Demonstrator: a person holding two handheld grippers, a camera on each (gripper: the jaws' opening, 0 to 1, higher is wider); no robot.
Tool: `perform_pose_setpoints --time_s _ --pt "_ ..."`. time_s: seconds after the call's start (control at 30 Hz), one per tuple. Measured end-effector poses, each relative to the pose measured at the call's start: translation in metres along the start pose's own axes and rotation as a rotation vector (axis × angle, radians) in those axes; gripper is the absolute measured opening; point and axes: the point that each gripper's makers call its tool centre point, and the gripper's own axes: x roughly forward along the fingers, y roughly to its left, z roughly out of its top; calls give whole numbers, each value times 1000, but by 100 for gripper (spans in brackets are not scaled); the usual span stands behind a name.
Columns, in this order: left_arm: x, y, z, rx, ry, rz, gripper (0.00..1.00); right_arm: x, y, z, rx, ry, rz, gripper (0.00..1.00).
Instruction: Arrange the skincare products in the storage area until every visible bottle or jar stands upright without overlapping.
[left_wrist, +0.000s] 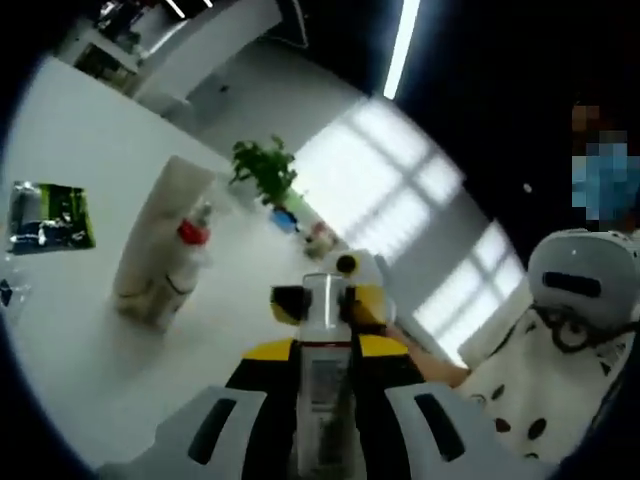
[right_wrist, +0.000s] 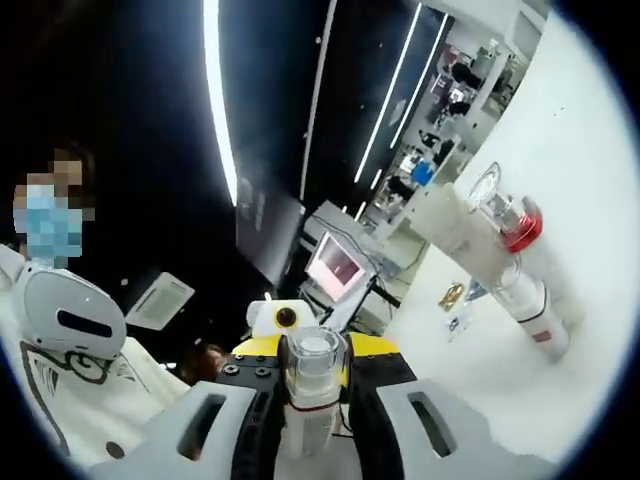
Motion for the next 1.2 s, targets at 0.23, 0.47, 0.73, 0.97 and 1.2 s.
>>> perform_pose_setpoints --time_s 0.23,0.47,0.73,0.97,1.2 --pt "0 1 2 43 -16 -10 15 0 3 0 0 20 8 21" --pt "1 20 3 274 22 185 17 0 -21 0 -51 20 -158 20" --pt "9 48 -3 644 241 554 20 2 -53 5 -56 -95 -384 20" --pt "5 67 3 858 337 737 22 -2 -65 19 -28 -231 -473 20" --pt "-2 78 8 1094 439 861 20 -5 -76 22 82 -337 -504 20"
